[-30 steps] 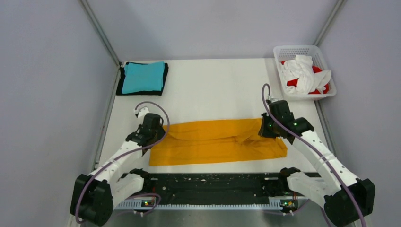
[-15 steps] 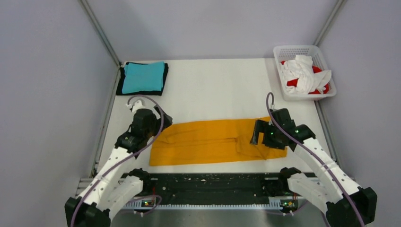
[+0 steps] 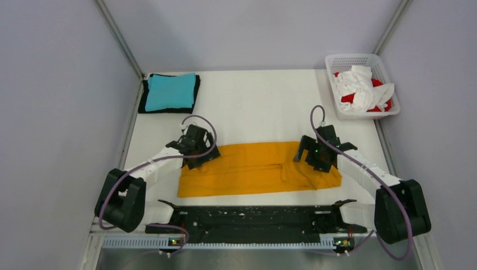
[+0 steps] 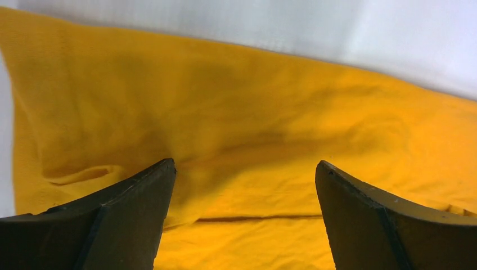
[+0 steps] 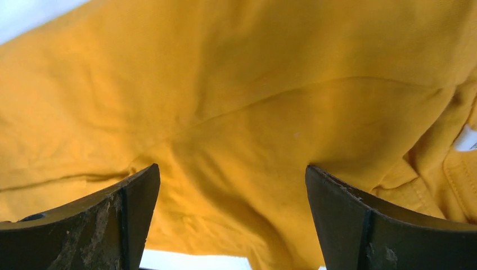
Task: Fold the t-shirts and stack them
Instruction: Rotate the tshirt 90 degrees
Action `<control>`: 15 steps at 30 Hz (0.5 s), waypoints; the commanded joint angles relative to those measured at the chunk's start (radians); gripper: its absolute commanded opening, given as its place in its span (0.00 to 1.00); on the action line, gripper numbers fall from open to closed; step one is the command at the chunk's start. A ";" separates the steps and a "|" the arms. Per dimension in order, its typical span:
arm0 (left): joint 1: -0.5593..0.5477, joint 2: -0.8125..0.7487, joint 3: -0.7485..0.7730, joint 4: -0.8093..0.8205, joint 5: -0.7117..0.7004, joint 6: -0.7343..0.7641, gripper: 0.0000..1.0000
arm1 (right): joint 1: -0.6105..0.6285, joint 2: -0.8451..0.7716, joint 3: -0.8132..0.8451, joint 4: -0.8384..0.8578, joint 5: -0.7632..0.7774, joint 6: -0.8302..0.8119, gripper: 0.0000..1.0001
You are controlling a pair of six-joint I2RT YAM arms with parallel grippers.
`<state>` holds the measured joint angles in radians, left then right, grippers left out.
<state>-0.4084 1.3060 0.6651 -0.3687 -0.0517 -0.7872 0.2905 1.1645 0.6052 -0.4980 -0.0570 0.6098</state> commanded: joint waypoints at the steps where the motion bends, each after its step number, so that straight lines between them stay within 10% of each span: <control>1: 0.002 0.035 -0.006 -0.037 -0.138 -0.023 0.99 | -0.061 0.076 -0.002 0.133 0.004 0.021 0.99; 15: -0.083 0.119 0.080 -0.025 0.007 -0.042 0.99 | -0.125 0.652 0.454 0.303 0.022 0.034 0.99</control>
<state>-0.4339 1.3819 0.7048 -0.4038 -0.1417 -0.8127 0.1867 1.6192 0.9119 -0.2962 -0.0620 0.6342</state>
